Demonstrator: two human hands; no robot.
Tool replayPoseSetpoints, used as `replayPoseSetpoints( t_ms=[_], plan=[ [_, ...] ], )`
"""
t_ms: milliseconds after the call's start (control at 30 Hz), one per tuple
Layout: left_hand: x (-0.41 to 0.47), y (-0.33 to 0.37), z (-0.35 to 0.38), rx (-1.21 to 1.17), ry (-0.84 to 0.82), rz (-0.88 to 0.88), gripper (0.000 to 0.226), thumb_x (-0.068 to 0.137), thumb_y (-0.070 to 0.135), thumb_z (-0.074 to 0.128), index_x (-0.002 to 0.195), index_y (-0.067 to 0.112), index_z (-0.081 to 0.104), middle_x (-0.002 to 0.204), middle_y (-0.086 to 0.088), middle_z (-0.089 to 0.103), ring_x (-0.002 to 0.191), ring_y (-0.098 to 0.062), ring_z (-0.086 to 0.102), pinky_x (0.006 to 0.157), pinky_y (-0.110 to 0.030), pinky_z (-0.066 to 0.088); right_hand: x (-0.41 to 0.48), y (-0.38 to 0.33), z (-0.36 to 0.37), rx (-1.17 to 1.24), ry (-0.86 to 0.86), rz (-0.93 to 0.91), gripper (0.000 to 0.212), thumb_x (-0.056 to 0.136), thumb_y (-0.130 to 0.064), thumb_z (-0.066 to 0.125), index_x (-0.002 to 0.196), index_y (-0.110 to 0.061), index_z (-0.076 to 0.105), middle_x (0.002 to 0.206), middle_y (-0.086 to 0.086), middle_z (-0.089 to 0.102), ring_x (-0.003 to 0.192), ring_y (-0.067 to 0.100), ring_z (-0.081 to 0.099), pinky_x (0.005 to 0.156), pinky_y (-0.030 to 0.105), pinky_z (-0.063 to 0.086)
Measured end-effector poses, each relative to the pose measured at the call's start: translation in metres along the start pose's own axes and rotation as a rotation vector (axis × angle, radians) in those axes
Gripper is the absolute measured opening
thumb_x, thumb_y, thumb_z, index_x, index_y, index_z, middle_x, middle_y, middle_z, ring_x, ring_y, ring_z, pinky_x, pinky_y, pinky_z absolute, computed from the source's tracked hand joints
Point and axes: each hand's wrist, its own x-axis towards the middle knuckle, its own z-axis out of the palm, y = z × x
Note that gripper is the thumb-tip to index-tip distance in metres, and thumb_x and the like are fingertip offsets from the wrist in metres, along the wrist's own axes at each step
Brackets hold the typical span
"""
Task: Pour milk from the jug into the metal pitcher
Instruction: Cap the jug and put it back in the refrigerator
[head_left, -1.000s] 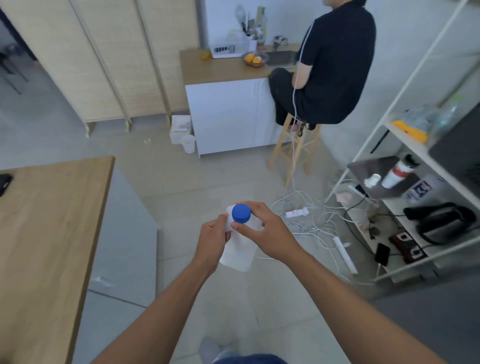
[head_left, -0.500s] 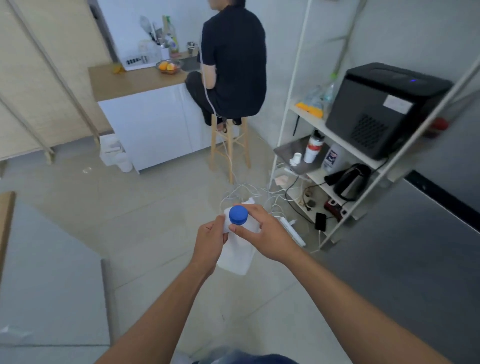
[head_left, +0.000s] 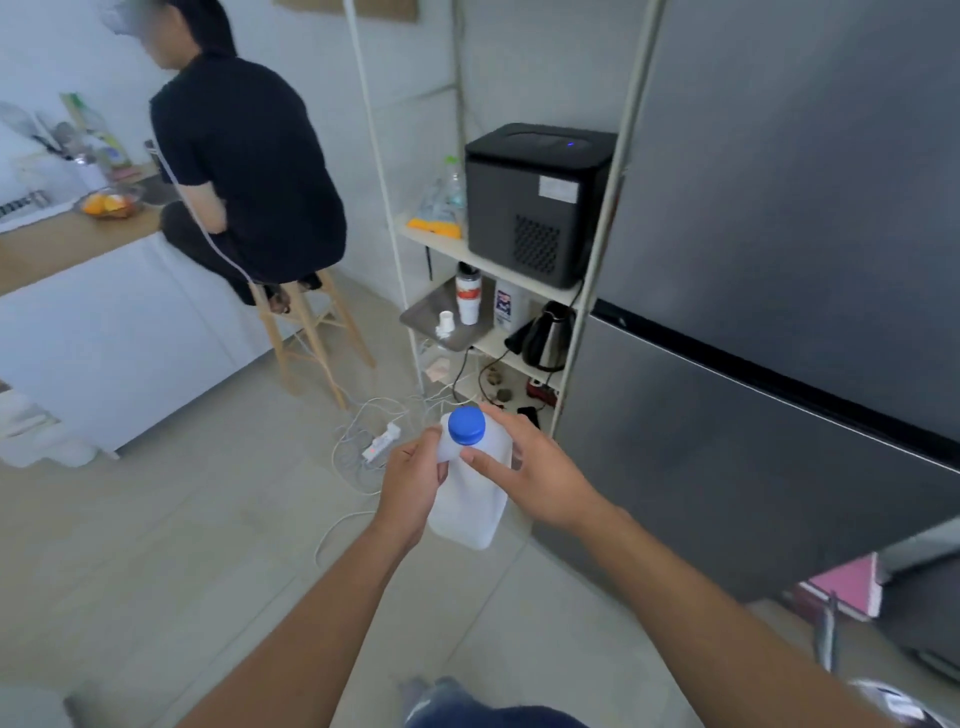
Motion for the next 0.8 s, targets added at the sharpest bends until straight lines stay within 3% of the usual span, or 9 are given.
replayPoseSetpoints(
  t_ms=[100,200,333,500,567,633,700,733,800],
  plan=[
    [0.010,0.008,0.023,0.056,-0.057,0.019,0.040,0.105,0.035,0.057,0.068,0.020,0.055,0.062,0.004,0.036,0.052,-0.011,0.034,0.062,-0.030,0.032,-0.003,0.014,-0.020,-0.026,0.042,0.036,0.079,0.095,-0.083,0.064,0.164,-0.053,0.041,0.158,-0.027,0.051,0.148,0.001,0.048,0.126,0.044,0.043],
    [0.025,0.016,0.044,0.086,-0.097,0.013,0.029,0.102,0.041,0.059,0.086,0.018,0.062,0.071,-0.003,0.040,0.062,-0.018,0.038,0.069,-0.033,0.034,-0.001,0.024,-0.039,-0.075,0.091,0.057,0.074,0.098,-0.078,0.064,0.164,-0.049,0.043,0.153,-0.023,0.055,0.144,0.004,0.051,0.125,0.043,0.043],
    [0.055,0.025,0.070,0.116,-0.200,-0.015,0.036,0.088,0.054,0.062,0.092,0.019,0.071,0.082,-0.009,0.054,0.080,-0.021,0.051,0.082,-0.039,0.042,0.004,0.033,-0.060,-0.078,0.161,0.099,0.072,0.101,-0.074,0.063,0.165,-0.046,0.044,0.156,-0.018,0.054,0.144,0.009,0.050,0.124,0.041,0.043],
    [0.098,0.043,0.095,0.137,-0.302,0.009,0.029,0.096,0.043,0.063,0.084,0.016,0.063,0.073,-0.006,0.047,0.070,-0.020,0.045,0.079,-0.037,0.039,0.024,0.041,-0.079,-0.079,0.226,0.128,0.062,0.106,-0.081,0.043,0.160,-0.051,0.047,0.152,-0.020,0.059,0.148,0.008,0.045,0.124,0.037,0.038],
    [0.117,0.052,0.101,0.156,-0.322,0.015,0.032,0.099,0.041,0.064,0.082,0.016,0.056,0.071,-0.006,0.041,0.067,-0.020,0.039,0.070,-0.036,0.033,0.042,0.045,-0.083,-0.078,0.300,0.167,0.055,0.109,-0.080,0.031,0.149,-0.052,0.057,0.144,-0.024,0.061,0.143,0.010,0.048,0.124,0.041,0.038],
    [0.141,0.060,0.105,0.156,-0.341,-0.007,0.033,0.102,0.040,0.064,0.081,0.016,0.058,0.069,-0.005,0.046,0.065,-0.020,0.042,0.062,-0.034,0.030,0.064,0.047,-0.084,-0.117,0.410,0.202,0.040,0.112,-0.077,0.023,0.121,-0.061,0.059,0.124,-0.027,0.059,0.127,0.016,0.051,0.120,0.045,0.040],
    [0.159,0.070,0.106,0.170,-0.377,-0.038,0.034,0.101,0.044,0.063,0.079,0.019,0.060,0.069,-0.003,0.052,0.068,-0.020,0.049,0.063,-0.032,0.034,0.083,0.045,-0.083,-0.166,0.528,0.310,0.054,0.110,-0.079,0.017,0.136,-0.053,0.058,0.140,-0.019,0.057,0.142,0.022,0.044,0.124,0.052,0.037],
    [0.170,0.074,0.106,0.183,-0.393,-0.040,0.036,0.102,0.045,0.062,0.076,0.021,0.058,0.068,-0.002,0.050,0.067,-0.020,0.049,0.063,-0.031,0.035,0.091,0.042,-0.084,-0.211,0.587,0.383,0.070,0.109,-0.079,0.018,0.153,-0.038,0.054,0.156,-0.011,0.052,0.153,0.023,0.036,0.127,0.054,0.034],
    [0.193,0.081,0.108,0.207,-0.422,-0.032,0.042,0.105,0.042,0.062,0.070,0.021,0.050,0.062,0.001,0.045,0.059,-0.018,0.046,0.064,-0.029,0.036,0.108,0.040,-0.091,-0.321,0.669,0.494,0.084,0.110,-0.077,0.020,0.167,-0.020,0.043,0.172,-0.003,0.039,0.164,0.024,0.023,0.130,0.056,0.029]
  ],
)
